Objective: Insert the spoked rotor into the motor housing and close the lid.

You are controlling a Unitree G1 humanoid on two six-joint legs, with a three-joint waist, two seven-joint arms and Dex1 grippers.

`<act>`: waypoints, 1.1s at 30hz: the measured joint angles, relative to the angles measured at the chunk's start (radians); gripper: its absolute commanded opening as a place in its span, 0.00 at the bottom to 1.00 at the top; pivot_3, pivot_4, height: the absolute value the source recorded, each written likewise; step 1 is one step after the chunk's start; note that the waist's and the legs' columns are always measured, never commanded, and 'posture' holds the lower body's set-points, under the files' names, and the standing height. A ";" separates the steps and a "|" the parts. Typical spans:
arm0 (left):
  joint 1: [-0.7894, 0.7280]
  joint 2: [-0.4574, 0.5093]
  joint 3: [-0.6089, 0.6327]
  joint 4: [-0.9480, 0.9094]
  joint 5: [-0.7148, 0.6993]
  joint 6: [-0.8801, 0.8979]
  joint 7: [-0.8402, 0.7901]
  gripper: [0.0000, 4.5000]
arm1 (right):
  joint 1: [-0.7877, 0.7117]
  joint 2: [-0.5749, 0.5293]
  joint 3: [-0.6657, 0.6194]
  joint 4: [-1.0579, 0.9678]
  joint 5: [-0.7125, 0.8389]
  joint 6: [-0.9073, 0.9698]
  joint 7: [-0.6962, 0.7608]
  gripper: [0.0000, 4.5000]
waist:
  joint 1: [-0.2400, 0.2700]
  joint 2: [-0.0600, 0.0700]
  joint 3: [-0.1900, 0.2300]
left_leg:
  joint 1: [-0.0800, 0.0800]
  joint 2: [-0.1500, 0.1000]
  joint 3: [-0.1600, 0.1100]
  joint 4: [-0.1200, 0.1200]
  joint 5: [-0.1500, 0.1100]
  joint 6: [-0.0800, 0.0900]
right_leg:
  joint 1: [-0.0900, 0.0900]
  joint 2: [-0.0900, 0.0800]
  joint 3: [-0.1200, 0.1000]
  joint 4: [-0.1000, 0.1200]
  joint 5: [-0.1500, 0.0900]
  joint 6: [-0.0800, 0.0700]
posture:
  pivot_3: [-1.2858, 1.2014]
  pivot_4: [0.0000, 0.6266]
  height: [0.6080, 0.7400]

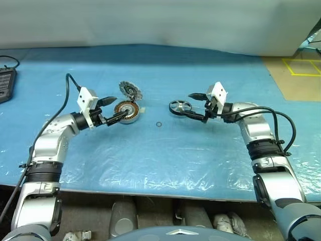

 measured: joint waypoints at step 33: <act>-0.057 0.005 -0.074 0.092 0.110 -0.110 -0.104 1.00 | -0.001 0.001 0.020 0.025 0.037 0.008 0.079 0.96 | 0.001 0.000 0.000 | 0.000 0.000 0.000 0.001 0.001 0.002 | 0.001 0.000 0.000 0.001 0.000 0.000 | 0.52 0.24 1.00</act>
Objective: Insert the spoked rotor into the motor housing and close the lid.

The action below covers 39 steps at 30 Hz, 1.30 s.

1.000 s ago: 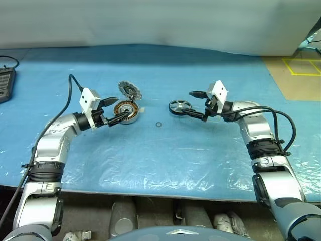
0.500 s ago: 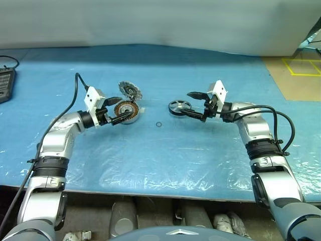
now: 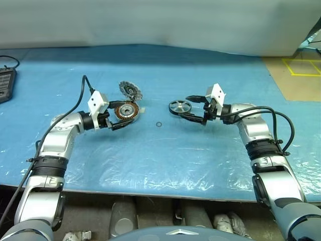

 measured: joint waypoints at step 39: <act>-0.516 0.048 -0.279 0.674 0.382 -0.534 -0.313 1.00 | 0.119 -0.012 0.008 -0.167 -0.002 0.047 -0.073 0.96 | 0.017 0.000 0.000 | 0.000 -0.001 -0.001 0.002 0.002 -0.003 | 0.001 0.000 0.000 0.001 0.000 0.000 | 0.52 0.24 1.00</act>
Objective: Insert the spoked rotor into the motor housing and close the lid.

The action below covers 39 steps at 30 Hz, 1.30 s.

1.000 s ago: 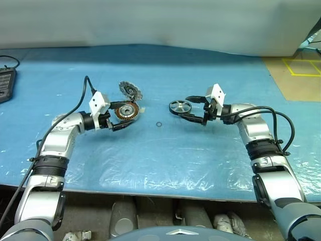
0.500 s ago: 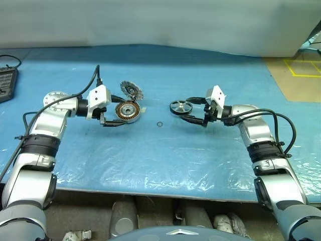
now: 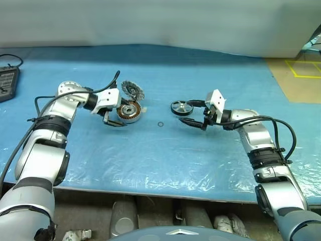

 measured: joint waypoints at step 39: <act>-0.107 -0.073 -0.130 0.227 0.298 -0.187 0.176 0.60 | 0.030 -0.010 -0.001 -0.050 0.017 0.007 -0.114 1.00 | 0.009 0.001 -0.001 | 0.012 -0.001 -0.001 -0.001 -0.002 -0.003 | 0.012 -0.001 0.000 -0.001 0.000 0.000 | 0.52 0.24 1.00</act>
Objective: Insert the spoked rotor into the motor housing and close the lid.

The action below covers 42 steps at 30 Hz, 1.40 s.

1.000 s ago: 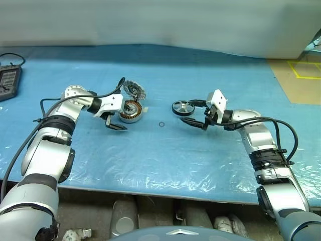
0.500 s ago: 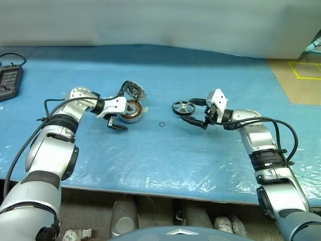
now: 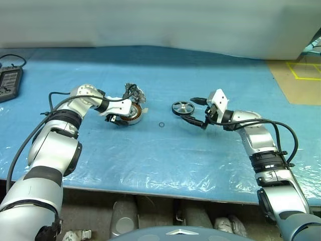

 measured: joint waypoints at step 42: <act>0.257 0.119 -0.059 -0.816 -0.106 0.552 -0.189 0.60 | 0.117 0.053 0.003 -0.124 0.012 0.050 -0.038 1.00 | -0.004 0.001 -0.001 | 0.010 -0.001 0.005 -0.021 0.001 -0.001 | 0.006 0.000 0.000 -0.017 -0.001 -0.001 | 0.52 0.24 1.00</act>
